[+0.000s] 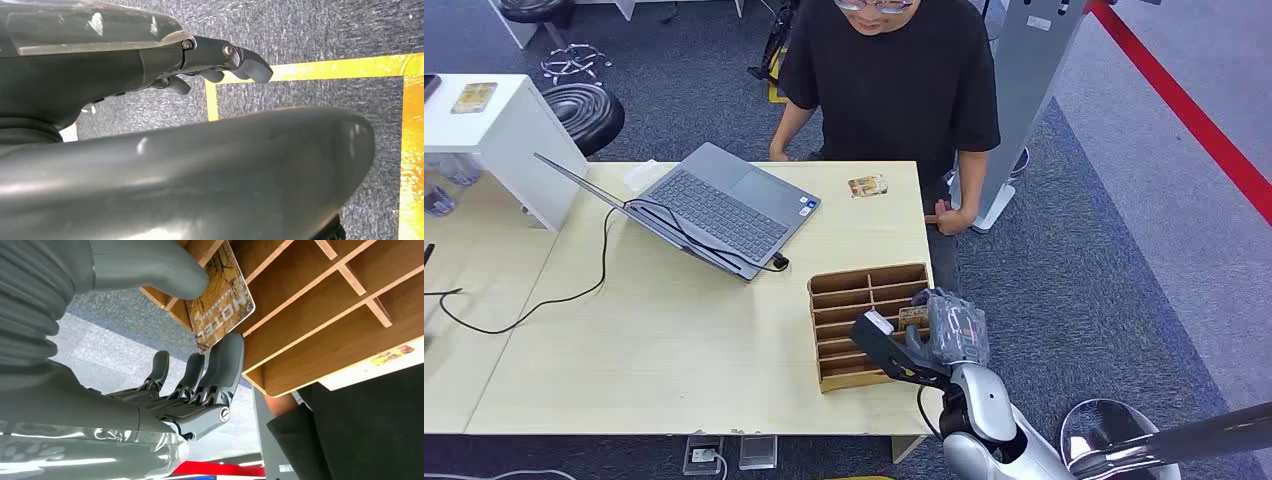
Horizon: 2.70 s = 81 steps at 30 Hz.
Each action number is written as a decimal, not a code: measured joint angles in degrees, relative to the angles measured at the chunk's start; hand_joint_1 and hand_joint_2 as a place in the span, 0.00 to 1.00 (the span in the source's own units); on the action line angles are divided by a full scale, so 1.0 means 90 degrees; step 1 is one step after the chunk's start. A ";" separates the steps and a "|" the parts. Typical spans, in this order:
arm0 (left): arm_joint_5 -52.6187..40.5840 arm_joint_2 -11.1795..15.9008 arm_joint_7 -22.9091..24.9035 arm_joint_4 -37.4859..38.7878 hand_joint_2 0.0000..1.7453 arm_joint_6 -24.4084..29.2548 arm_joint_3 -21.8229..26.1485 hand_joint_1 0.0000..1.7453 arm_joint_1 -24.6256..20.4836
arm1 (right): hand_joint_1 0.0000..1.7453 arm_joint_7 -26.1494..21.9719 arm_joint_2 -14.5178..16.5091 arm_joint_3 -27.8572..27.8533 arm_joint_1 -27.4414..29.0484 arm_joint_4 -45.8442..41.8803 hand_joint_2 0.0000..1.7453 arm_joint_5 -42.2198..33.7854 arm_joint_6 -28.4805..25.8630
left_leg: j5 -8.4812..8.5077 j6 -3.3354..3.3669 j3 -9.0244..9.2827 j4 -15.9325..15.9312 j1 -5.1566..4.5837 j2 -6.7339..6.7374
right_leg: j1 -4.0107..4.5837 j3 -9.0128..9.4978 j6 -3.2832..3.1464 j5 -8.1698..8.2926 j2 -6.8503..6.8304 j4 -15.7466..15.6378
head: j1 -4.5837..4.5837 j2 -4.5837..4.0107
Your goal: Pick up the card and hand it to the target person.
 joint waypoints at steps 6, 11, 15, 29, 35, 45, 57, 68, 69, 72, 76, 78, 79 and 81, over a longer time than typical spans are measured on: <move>0.0000 0.0000 0.0000 0.0000 0.00 0.0000 -0.0007 0.00 0.0000 | 0.49 0.0000 0.0000 0.0001 -0.0014 0.0000 1.00 -0.0004 0.0005 | 0.0000 0.0000 0.0000 0.0000 0.0000 0.0000 | 0.0000 0.0000 0.0000 0.0000 0.0000 0.0000 | 0.0000 0.0001; 0.0006 0.0000 0.0000 0.0000 0.00 0.0000 -0.0008 0.00 0.0000 | 0.49 -0.0005 0.0000 0.0013 -0.0048 0.0003 1.00 -0.0107 0.0021 | 0.0000 0.0000 -0.0001 0.0000 0.0000 0.0000 | 0.0000 0.0000 0.0000 0.0000 0.0000 0.0000 | 0.0000 0.0000; 0.0012 -0.0002 0.0000 0.0000 0.00 0.0002 -0.0008 0.00 -0.0001 | 0.48 -0.0005 0.0000 0.0040 -0.0091 0.0008 1.00 -0.0184 0.0021 | 0.0000 0.0000 -0.0001 0.0000 0.0000 0.0000 | 0.0000 0.0000 0.0000 0.0000 0.0000 0.0000 | 0.0000 0.0001; 0.0023 -0.0007 -0.0012 0.0000 0.00 -0.0025 -0.0035 0.00 -0.0001 | 0.51 0.0000 -0.0001 0.0056 -0.0090 0.0056 1.00 -0.0175 0.0010 | 0.0000 0.0000 0.0001 0.0000 0.0000 0.0000 | 0.0000 -0.0001 0.0000 0.0000 0.0000 0.0000 | 0.0000 0.0001; 0.0021 -0.0007 -0.0014 0.0000 0.00 -0.0042 -0.0058 0.00 -0.0002 | 0.55 0.0000 -0.0002 0.0013 -0.0038 0.0058 1.00 -0.0111 0.0011 | 0.0000 0.0000 0.0000 0.0000 0.0000 0.0000 | 0.0000 -0.0001 0.0000 0.0000 0.0000 0.0000 | 0.0001 0.0001; 0.0001 -0.0007 -0.0019 0.0000 0.00 -0.0035 -0.0064 0.00 -0.0002 | 0.59 0.0002 -0.0002 -0.0002 -0.0002 0.0056 1.00 -0.0075 0.0090 | 0.0000 0.0000 0.0000 0.0000 0.0000 0.0000 | 0.0000 -0.0001 0.0000 0.0000 0.0000 0.0000 | 0.0000 0.0000; 0.0010 -0.0007 -0.0022 0.0000 0.00 0.0000 -0.0071 0.00 -0.0004 | 0.76 0.0002 -0.0002 -0.0002 -0.0010 0.0056 1.00 -0.0107 0.0108 | 0.0000 0.0000 0.0000 0.0000 0.0000 0.0000 | 0.0000 -0.0001 0.0000 0.0000 0.0000 0.0000 | -0.0001 0.0001; 0.0074 -0.0007 -0.0077 0.0000 0.00 0.0002 -0.0072 0.00 -0.0004 | 0.84 0.0002 -0.0001 0.0004 -0.0046 0.0056 1.00 -0.0124 0.0101 | 0.0000 0.0000 0.0001 0.0000 0.0000 0.0000 | 0.0000 0.0000 0.0000 0.0000 0.0000 0.0000 | 0.0001 0.0001; 0.0079 -0.0007 -0.0092 0.0000 0.00 0.0009 -0.0072 0.00 -0.0004 | 0.84 0.0002 -0.0002 0.0004 -0.0048 0.0056 1.00 -0.0131 0.0099 | 0.0000 0.0000 0.0000 0.0000 0.0000 0.0000 | 0.0000 0.0000 0.0000 0.0000 0.0000 0.0000 | 0.0001 0.0001; 0.0121 -0.0007 -0.0109 0.0000 0.00 0.0066 -0.0071 0.00 -0.0003 | 0.84 0.0000 -0.0002 0.0005 -0.0051 0.0056 1.00 -0.0168 0.0078 | 0.0000 0.0000 0.0000 0.0000 0.0000 0.0000 | 0.0000 0.0000 0.0000 0.0000 0.0000 0.0000 | -0.0001 0.0001; 0.0227 -0.0007 -0.0109 0.0000 0.00 0.0097 -0.0070 0.00 -0.0003 | 0.84 -0.0014 -0.0002 0.0007 -0.0056 0.0056 1.00 -0.0178 0.0046 | 0.0000 0.0000 0.0000 0.0000 0.0000 0.0000 | 0.0000 0.0000 0.0000 0.0000 0.0000 0.0000 | 0.0000 0.0001; 0.0240 -0.0007 -0.0109 0.0000 0.00 0.0093 -0.0070 0.00 -0.0003 | 0.84 -0.0026 -0.0002 0.0007 -0.0057 0.0055 1.00 -0.0170 0.0011 | 0.0000 0.0000 0.0000 0.0000 0.0000 0.0000 | 0.0000 0.0000 0.0000 0.0000 0.0000 0.0000 | 0.0000 0.0001; 0.0241 -0.0007 -0.0109 0.0000 0.00 0.0091 -0.0069 0.00 -0.0003 | 0.84 -0.0035 -0.0002 0.0008 -0.0057 0.0051 1.00 -0.0164 -0.0009 | 0.0000 0.0000 0.0000 0.0000 0.0000 0.0000 | 0.0000 0.0000 0.0000 0.0000 0.0000 0.0000 | 0.0000 0.0001; 0.0243 -0.0007 -0.0109 0.0000 0.00 0.0087 -0.0069 0.00 -0.0003 | 0.84 -0.0064 -0.0003 0.0008 -0.0057 0.0025 1.00 -0.0138 -0.0049 | 0.0000 0.0000 0.0000 0.0000 0.0000 0.0000 | 0.0000 0.0000 0.0000 0.0000 0.0000 0.0000 | 0.0001 0.0001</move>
